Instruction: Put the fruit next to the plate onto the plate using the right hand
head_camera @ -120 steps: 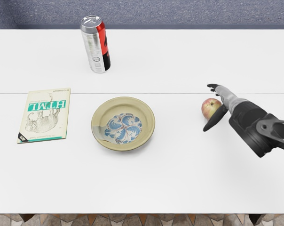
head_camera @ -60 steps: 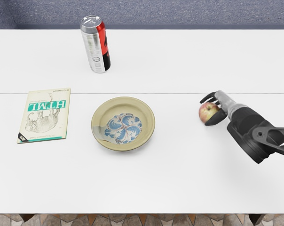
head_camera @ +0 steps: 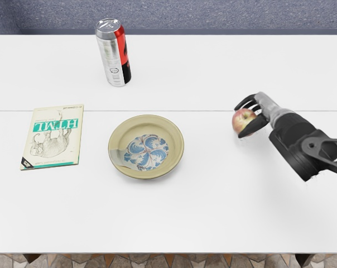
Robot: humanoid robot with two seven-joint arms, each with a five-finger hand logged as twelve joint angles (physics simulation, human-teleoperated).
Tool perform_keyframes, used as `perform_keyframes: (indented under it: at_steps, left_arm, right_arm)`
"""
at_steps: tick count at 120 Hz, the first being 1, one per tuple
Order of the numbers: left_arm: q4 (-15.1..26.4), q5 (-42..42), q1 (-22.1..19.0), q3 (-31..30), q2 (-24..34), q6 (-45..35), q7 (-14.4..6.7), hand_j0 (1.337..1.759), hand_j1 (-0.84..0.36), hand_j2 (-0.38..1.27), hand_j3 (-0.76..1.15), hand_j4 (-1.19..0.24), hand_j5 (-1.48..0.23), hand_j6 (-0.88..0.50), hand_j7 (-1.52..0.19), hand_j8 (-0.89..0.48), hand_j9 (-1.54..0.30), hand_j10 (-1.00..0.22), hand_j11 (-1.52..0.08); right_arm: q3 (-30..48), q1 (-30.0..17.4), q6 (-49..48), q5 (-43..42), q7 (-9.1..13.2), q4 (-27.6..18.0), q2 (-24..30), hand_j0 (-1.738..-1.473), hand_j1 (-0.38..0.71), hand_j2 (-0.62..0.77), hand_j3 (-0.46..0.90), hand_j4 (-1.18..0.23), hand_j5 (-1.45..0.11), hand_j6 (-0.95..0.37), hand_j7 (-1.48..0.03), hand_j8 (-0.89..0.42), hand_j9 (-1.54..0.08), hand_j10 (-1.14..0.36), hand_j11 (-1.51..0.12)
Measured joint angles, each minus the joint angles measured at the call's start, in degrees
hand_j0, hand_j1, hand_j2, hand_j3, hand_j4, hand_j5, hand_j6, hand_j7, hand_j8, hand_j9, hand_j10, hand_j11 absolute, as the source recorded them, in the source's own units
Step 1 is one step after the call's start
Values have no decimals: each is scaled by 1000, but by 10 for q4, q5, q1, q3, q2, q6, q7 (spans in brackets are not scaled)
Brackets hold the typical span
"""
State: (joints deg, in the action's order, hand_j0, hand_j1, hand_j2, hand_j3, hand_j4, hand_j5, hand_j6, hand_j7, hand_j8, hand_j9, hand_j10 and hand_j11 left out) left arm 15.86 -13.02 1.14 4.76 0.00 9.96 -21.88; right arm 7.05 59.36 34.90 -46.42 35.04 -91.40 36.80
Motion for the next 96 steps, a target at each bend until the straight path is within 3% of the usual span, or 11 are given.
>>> perform_keyframes:
  at_steps: [37,96]
  left_arm:
    - [0,0,0,0,0,0,0,1658,349,0,0,0,0,0,0,1,0,0,0]
    - [0,0,0,0,0,0,0,1658,349,0,0,0,0,1,0,1,0,0,0]
  right_arm:
    - [59,4,0,2,0,-16,-74,-1658,213,379,1,-597,-854,-426,-813,-307,-847,-433,-829]
    - [57,2,0,6,0,-2,-233,-1658,282,484,1,-581,-874,-399,-812,-274,-864,-399,-832]
